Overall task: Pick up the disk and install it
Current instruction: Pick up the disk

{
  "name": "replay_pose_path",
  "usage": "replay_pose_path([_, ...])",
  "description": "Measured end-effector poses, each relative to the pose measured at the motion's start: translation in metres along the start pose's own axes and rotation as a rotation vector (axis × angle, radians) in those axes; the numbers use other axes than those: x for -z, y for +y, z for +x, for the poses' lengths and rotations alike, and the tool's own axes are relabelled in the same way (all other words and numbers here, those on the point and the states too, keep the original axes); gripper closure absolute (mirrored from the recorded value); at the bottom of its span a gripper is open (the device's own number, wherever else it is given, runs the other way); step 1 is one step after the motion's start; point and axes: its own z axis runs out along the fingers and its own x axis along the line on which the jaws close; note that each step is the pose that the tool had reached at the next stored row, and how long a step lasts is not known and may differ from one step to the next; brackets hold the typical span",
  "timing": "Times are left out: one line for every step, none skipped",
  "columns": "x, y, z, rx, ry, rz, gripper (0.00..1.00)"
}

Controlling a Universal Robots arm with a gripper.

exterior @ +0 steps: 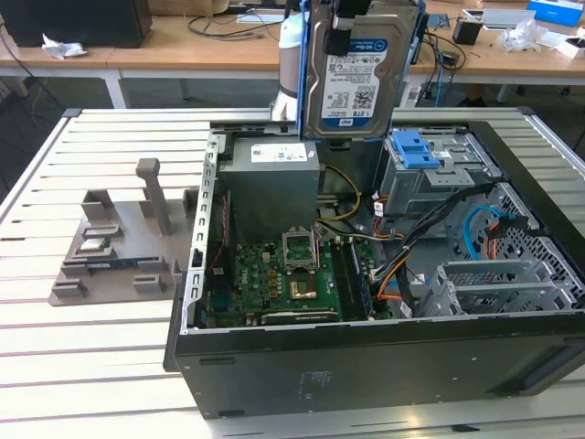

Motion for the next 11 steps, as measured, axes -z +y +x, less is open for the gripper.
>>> replay_pose_path([0.0,0.0,0.0008,0.0,0.0,0.0,0.63])
replay_pose_path([0.0,-0.0001,0.002,0.0,0.0,0.0,0.63])
replay_pose_path([0.0,-0.0001,0.0029,0.0,0.0,0.0,0.63])
replay_pose_path([0.0,-0.0002,0.0043,0.0,0.0,0.0,0.63])
replay_pose_path([0.0001,-0.0002,0.0054,0.0,0.0,0.0,0.63])
replay_pose_path([0.0001,-0.0002,0.0069,0.0,0.0001,-0.0001,0.63])
replay_pose_path([0.0001,-0.0002,0.0097,0.0,0.0001,0.0,0.63])
replay_pose_path([0.0001,-0.0002,0.012,0.0,0.0,0.0,0.63])
replay_pose_path([0.0001,-0.0003,0.0131,0.0,0.0,0.0001,0.63])
replay_pose_path([0.0001,-0.0003,0.0141,0.0,0.0,0.0,0.63])
replay_pose_path([0.0001,-0.0003,0.0164,0.0,0.0,0.0,0.63])
